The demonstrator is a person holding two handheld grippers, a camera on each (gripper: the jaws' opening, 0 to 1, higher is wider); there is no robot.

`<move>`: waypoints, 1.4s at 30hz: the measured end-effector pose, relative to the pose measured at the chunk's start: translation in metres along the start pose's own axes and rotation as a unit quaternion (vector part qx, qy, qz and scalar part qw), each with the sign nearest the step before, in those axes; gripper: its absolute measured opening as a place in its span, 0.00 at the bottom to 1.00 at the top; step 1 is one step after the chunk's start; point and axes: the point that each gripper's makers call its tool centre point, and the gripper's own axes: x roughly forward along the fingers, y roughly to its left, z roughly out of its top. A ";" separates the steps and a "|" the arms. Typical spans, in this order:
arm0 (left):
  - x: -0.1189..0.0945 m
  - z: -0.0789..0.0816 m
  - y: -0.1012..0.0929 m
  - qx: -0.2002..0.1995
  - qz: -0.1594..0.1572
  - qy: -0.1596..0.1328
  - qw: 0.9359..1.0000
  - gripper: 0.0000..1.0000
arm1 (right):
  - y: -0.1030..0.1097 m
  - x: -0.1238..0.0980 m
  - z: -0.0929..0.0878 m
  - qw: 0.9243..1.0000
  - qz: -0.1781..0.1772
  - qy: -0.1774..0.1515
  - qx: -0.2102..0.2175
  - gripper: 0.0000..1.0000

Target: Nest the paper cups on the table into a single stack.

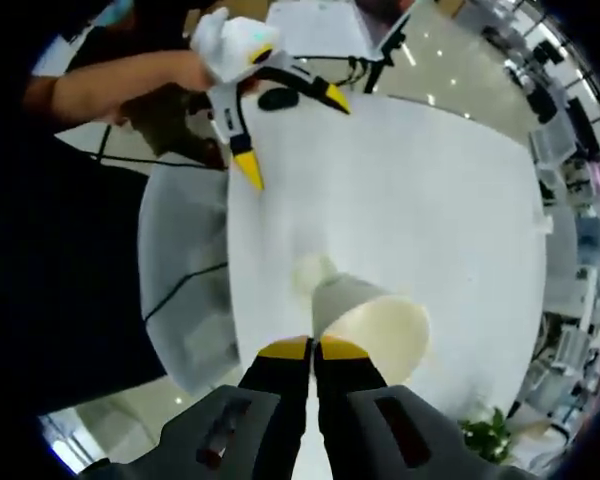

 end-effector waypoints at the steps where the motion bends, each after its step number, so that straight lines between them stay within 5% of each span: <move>1: 0.000 0.000 0.000 -0.001 0.001 0.000 1.000 0.98 | 0.000 0.000 0.000 1.000 0.000 0.000 0.000 0.00; 42: -0.008 -0.008 -0.003 -0.031 0.007 -0.009 0.999 0.98 | 0.020 0.055 0.003 0.999 0.021 -0.001 0.032 0.00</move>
